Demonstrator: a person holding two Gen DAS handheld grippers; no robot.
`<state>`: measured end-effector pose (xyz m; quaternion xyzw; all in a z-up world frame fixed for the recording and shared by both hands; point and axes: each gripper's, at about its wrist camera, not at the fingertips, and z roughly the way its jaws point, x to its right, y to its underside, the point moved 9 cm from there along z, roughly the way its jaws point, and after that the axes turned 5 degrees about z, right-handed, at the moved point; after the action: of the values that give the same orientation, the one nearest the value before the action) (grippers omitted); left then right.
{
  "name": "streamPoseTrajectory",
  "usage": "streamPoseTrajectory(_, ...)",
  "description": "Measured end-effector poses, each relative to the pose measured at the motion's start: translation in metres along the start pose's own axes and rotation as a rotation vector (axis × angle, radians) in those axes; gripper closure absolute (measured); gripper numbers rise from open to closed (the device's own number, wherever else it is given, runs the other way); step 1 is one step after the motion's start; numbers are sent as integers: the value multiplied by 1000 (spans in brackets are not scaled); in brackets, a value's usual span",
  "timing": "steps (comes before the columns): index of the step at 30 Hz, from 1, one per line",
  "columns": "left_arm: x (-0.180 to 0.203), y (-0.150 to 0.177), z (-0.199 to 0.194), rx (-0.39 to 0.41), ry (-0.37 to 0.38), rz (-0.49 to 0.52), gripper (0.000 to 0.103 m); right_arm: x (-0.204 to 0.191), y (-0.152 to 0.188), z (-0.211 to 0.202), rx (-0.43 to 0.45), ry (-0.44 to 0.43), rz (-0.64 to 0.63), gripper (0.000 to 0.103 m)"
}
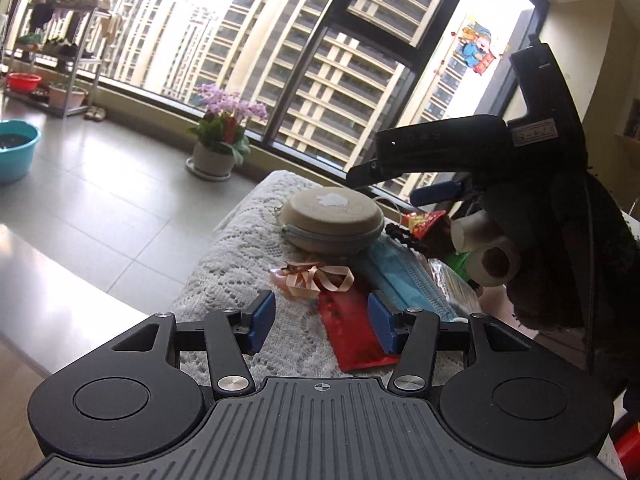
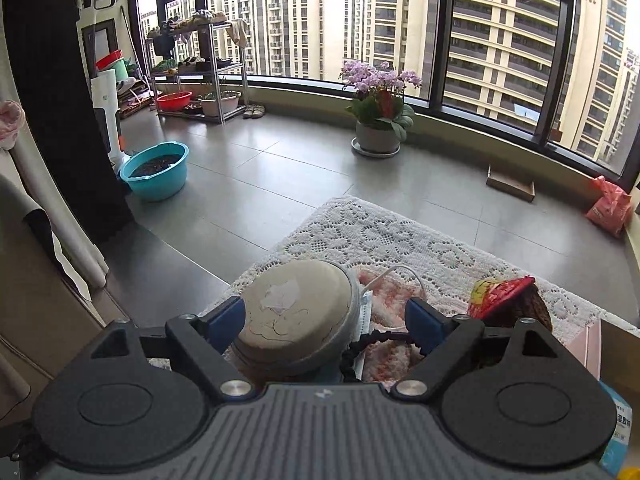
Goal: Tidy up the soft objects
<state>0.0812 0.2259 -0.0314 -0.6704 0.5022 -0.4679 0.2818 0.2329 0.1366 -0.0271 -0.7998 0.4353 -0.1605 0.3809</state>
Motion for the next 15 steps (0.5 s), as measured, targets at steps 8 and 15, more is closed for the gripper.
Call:
streamPoseTrajectory(8, -15, -3, -11, 22, -13, -95, 47, 0, -20, 84, -137, -4, 71, 32)
streamPoseTrajectory(15, -20, -3, -18, 11, 7, -155, 47, -7, 24, 15, -157, -170, 11, 59)
